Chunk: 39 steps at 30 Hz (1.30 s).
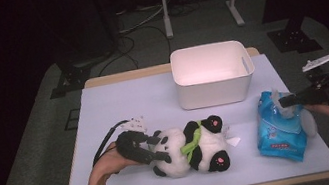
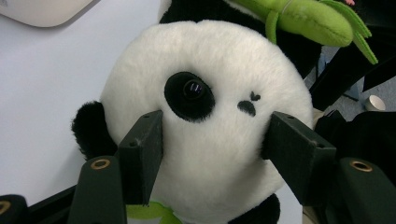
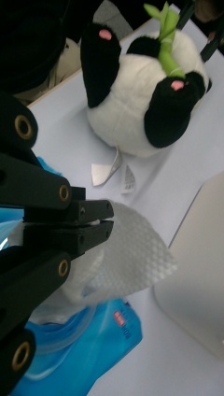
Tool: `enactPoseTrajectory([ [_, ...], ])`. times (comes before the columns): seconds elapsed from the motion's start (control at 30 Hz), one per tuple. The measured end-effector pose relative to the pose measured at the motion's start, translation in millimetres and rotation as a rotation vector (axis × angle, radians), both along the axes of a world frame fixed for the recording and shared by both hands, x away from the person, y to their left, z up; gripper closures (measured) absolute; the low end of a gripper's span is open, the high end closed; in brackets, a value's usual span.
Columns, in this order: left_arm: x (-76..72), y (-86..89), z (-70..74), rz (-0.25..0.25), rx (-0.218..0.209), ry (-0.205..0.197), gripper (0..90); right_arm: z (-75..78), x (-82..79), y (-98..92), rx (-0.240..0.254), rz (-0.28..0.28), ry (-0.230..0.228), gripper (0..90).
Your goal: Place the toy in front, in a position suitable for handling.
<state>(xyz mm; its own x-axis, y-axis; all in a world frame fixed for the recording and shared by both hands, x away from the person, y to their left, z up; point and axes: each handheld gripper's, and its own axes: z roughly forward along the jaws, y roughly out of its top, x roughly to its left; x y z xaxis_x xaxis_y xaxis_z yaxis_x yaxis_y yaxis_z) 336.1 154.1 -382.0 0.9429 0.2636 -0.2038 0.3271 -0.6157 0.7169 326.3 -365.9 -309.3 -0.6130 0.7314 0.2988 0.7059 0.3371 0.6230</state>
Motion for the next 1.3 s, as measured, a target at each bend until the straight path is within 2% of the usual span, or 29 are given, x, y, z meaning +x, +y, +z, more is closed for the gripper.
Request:
enactPoseTrajectory([
  [0.27,0.2,0.2,-0.4,0.001,-0.004,0.001,36.5,18.7,3.8,14.4,0.043,0.045,-0.014,87.9],
  [0.43,0.2,0.2,-0.7,0.006,-0.009,0.004,36.4,32.3,5.6,34.2,0.065,0.105,-0.027,87.8],
  [0.63,0.5,0.7,-0.9,0.006,-0.009,0.002,36.2,42.4,8.4,77.1,0.062,0.223,-0.033,87.8],
  [0.83,0.7,0.9,-1.3,0.008,-0.012,0.004,36.3,44.9,8.9,131.3,0.067,0.365,-0.024,87.8],
  [1.07,1.3,1.0,-1.8,0.007,-0.016,0.004,36.3,47.8,5.1,188.9,0.067,0.507,-0.014,87.8],
  [1.2,1.2,1.2,-1.9,0.006,-0.016,0.003,36.2,45.5,2.5,213.0,0.07,0.568,0.004,87.7],
  [1.3,1.5,1.4,-2.1,0.006,-0.018,0.005,36.2,41.1,1.3,223.9,0.08,0.599,0.016,87.7],
])
